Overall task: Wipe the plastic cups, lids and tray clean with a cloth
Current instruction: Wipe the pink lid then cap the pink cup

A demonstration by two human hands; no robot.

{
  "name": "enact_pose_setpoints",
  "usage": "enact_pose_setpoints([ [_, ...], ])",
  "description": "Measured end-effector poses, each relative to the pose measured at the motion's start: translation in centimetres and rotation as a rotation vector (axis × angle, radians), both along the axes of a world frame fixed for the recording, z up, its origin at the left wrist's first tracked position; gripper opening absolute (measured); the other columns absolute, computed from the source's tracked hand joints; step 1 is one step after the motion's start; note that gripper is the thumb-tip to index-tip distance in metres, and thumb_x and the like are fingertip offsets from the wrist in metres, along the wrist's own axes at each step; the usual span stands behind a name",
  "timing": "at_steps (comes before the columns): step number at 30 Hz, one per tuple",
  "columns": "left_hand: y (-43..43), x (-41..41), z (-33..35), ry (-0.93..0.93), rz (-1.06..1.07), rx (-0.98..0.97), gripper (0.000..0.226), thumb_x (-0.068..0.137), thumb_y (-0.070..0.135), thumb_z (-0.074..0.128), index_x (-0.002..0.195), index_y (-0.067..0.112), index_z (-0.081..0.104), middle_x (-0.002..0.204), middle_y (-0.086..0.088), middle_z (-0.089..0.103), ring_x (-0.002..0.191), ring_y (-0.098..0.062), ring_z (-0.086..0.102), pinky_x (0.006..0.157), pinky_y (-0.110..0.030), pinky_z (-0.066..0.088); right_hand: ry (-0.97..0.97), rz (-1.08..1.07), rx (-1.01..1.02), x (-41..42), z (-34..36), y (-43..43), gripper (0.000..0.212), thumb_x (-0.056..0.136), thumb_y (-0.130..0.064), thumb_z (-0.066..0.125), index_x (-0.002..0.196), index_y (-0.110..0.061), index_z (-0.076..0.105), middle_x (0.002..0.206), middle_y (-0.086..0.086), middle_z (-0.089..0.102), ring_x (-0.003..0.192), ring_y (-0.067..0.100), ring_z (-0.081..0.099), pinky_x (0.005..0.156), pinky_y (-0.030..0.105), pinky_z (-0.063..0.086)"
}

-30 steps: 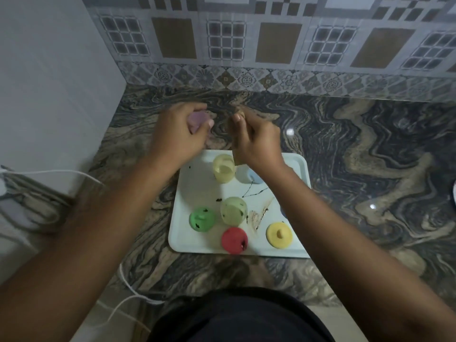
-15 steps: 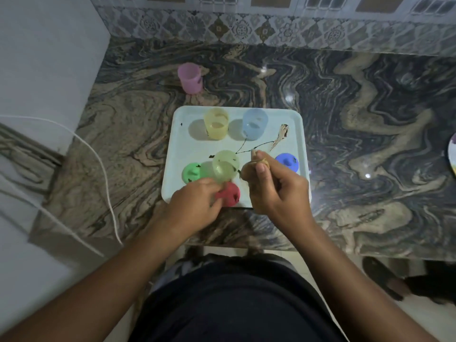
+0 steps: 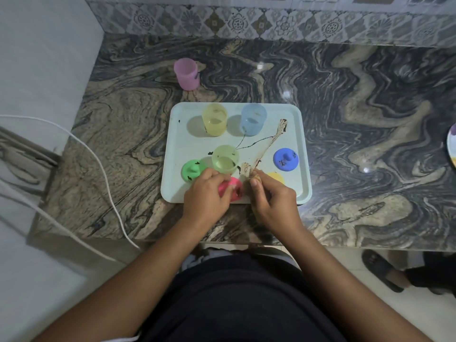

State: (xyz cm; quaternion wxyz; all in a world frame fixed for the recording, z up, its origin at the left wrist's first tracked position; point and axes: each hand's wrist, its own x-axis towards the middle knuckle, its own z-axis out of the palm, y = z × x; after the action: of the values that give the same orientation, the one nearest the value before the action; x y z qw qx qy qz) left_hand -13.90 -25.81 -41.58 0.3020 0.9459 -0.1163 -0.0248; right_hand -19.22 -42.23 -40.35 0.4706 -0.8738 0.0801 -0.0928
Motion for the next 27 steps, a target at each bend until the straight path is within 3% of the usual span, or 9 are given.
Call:
enact_pose_setpoints([
  [2, 0.0, -0.3, -0.1, -0.007, 0.026, -0.071, 0.020, 0.087, 0.035, 0.070, 0.104, 0.025, 0.075, 0.100, 0.005, 0.057, 0.097, -0.017, 0.056, 0.081, -0.035, 0.053, 0.033, -0.022, 0.048, -0.1, 0.0, 0.1, 0.021, 0.104, -0.022, 0.057, 0.109, -0.013, 0.076, 0.095, -0.012, 0.076, 0.088, -0.002, 0.066, 0.082, 0.013, 0.049],
  [4, 0.3, -0.9, 0.1, -0.004, 0.067, -0.160, 0.016, 0.085, 0.029, 0.075, 0.100, 0.025, 0.077, 0.105, 0.004, 0.055, 0.104, -0.017, 0.053, 0.091, -0.029, 0.048, 0.088, -0.035, 0.122, -0.3, 0.2, 0.2, 0.022, 0.105, -0.025, 0.057, 0.109, -0.016, 0.076, 0.089, -0.016, 0.074, 0.083, -0.003, 0.066, 0.078, 0.015, 0.050],
  [8, 0.9, -1.6, 1.5, 0.113, 0.189, -0.396, 0.016, 0.081, 0.021, 0.079, 0.096, 0.027, 0.077, 0.107, 0.004, 0.061, 0.106, -0.008, 0.058, 0.097, -0.024, 0.047, 0.172, -0.013, 0.333, -0.7, 1.3, 1.0, 0.024, 0.104, -0.028, 0.058, 0.115, -0.021, 0.078, 0.111, -0.015, 0.076, 0.109, -0.009, 0.066, 0.091, 0.012, 0.050],
  [11, 1.1, -1.9, 3.0, 0.276, 0.225, -0.580, 0.015, 0.083, 0.022, 0.078, 0.097, 0.028, 0.078, 0.109, 0.007, 0.071, 0.102, -0.012, 0.068, 0.087, -0.034, 0.057, 0.167, -0.015, 0.443, -0.9, 2.7, 1.6, 0.021, 0.104, -0.027, 0.058, 0.109, -0.027, 0.079, 0.111, -0.010, 0.078, 0.112, -0.001, 0.069, 0.091, 0.018, 0.054],
  [14, 1.4, -1.8, 5.1, 0.481, 0.326, -0.787, 0.016, 0.087, 0.017, 0.072, 0.101, 0.022, 0.078, 0.116, 0.001, 0.072, 0.093, -0.019, 0.074, 0.072, -0.034, 0.060, 0.145, -0.021, 0.474, -0.6, 3.9, 1.6, 0.022, 0.104, -0.027, 0.058, 0.096, -0.032, 0.078, 0.101, -0.002, 0.080, 0.100, 0.011, 0.074, 0.083, 0.029, 0.058],
  [16, 1.5, -1.5, 6.3, 0.566, 0.393, -0.970, 0.022, 0.085, 0.009, 0.072, 0.106, 0.015, 0.075, 0.112, -0.007, 0.074, 0.094, -0.023, 0.074, 0.074, -0.036, 0.060, 0.135, -0.031, 0.535, -0.4, 4.8, 1.4, 0.023, 0.104, -0.024, 0.058, 0.096, -0.031, 0.078, 0.098, -0.010, 0.080, 0.095, 0.002, 0.072, 0.083, 0.020, 0.057],
  [19, 1.8, -0.8, 7.5, 0.785, 0.485, -1.217, 0.048, 0.074, 0.010, 0.075, 0.121, 0.007, 0.063, 0.110, -0.011, 0.074, 0.100, -0.022, 0.073, 0.075, -0.032, 0.060, 0.084, -0.037, 0.585, 0.0, 5.9, 1.1, 0.021, 0.103, -0.019, 0.059, 0.100, -0.020, 0.080, 0.103, -0.010, 0.079, 0.110, 0.003, 0.070, 0.090, 0.017, 0.054],
  [23, 2.2, 0.1, 8.7, 1.072, 0.416, -1.364, 0.038, 0.078, 0.011, 0.066, 0.115, 0.002, 0.061, 0.109, -0.012, 0.071, 0.092, -0.018, 0.072, 0.077, -0.034, 0.061, -0.035, -0.073, 0.612, 0.8, 6.8, 0.5, 0.023, 0.101, -0.013, 0.061, 0.114, -0.003, 0.077, 0.114, -0.005, 0.077, 0.118, 0.005, 0.068, 0.103, 0.024, 0.053],
  [27, 2.2, 0.4, 9.4, 1.049, 0.407, -1.380, 0.026, 0.077, 0.012, 0.066, 0.102, 0.012, 0.058, 0.100, -0.009, 0.072, 0.080, -0.012, 0.071, 0.071, -0.029, 0.060, -0.160, -0.180, 0.608, 1.7, 6.9, 0.3, 0.027, 0.099, -0.012, 0.065, 0.124, -0.006, 0.070, 0.096, -0.019, 0.077, 0.096, 0.001, 0.071, 0.079, 0.022, 0.059],
])
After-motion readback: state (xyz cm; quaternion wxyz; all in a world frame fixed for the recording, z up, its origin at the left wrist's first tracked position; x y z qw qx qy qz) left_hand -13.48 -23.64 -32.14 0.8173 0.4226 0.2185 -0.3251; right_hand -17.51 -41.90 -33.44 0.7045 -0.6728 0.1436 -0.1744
